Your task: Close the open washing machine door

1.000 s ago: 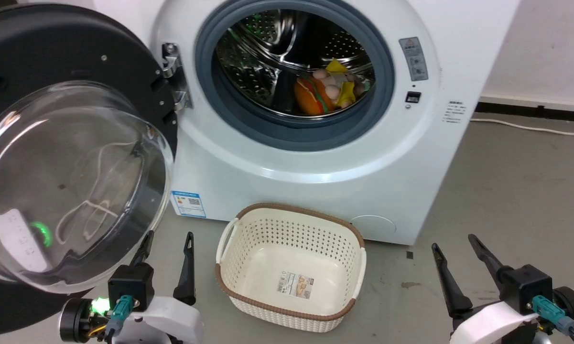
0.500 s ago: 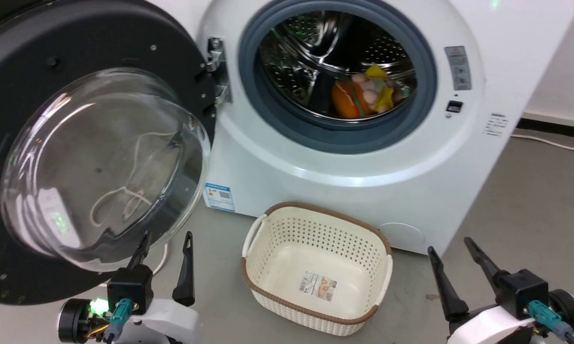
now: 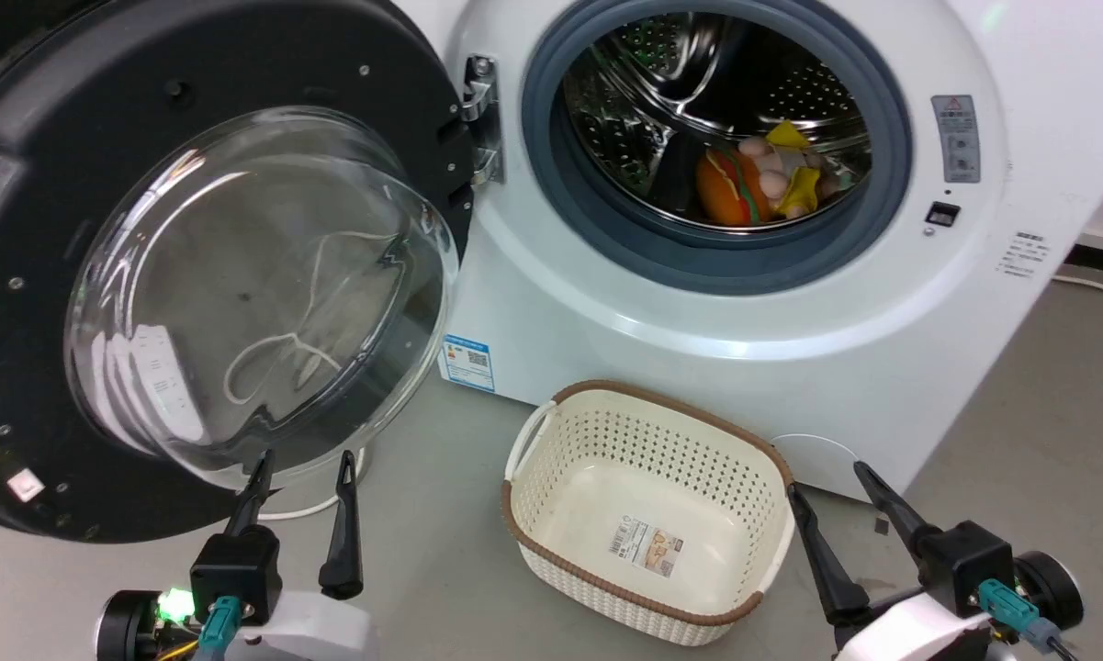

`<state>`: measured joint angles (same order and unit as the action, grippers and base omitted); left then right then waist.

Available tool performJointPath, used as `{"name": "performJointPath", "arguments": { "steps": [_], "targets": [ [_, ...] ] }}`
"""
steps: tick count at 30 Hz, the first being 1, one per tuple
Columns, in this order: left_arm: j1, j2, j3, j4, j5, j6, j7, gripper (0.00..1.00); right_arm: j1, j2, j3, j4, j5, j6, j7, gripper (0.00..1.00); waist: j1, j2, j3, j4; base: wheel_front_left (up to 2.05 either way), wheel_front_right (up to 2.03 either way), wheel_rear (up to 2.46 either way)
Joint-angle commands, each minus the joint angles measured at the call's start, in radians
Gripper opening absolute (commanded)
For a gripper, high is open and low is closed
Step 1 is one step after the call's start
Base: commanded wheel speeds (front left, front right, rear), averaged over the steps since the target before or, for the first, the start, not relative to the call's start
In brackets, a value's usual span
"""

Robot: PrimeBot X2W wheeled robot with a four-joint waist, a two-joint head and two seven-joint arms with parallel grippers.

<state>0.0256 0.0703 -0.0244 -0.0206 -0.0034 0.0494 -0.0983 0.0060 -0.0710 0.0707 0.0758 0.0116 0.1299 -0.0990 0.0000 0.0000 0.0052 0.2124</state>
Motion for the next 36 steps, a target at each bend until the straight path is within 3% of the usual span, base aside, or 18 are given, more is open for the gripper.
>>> {"name": "performJointPath", "arguments": {
  "steps": [1,23,24,25,36],
  "targets": [
    [0.017,0.002,-0.001,-0.008,-0.008,0.006,-0.01,1.0,-0.022,-0.009,0.01,0.008,0.009,0.0,-0.01,1.0,0.0,0.0,0.0,0.009,0.0,0.0,0.0],
    [0.051,0.012,-0.007,-0.029,-0.017,0.029,-0.065,1.0,-0.041,-0.032,0.087,0.058,0.037,0.0,-0.064,1.0,0.0,0.0,0.004,0.12,0.0,0.0,0.0],
    [0.052,0.012,-0.009,-0.027,-0.02,0.028,-0.067,0.63,-0.041,-0.033,0.089,0.059,0.038,0.0,-0.066,1.0,0.0,0.0,0.004,0.124,0.0,0.0,0.0],
    [0.053,0.012,-0.01,-0.026,-0.021,0.027,-0.069,0.0,-0.04,-0.033,0.09,0.06,0.038,0.001,-0.068,1.0,0.0,0.0,0.005,0.128,0.0,0.0,0.0],
    [0.001,0.013,0.06,-0.146,-0.087,0.01,-0.092,0.0,-0.018,-0.054,0.072,0.051,0.032,0.001,-0.091,1.0,0.0,0.0,0.049,0.18,0.0,0.0,0.0]
  ]
}}
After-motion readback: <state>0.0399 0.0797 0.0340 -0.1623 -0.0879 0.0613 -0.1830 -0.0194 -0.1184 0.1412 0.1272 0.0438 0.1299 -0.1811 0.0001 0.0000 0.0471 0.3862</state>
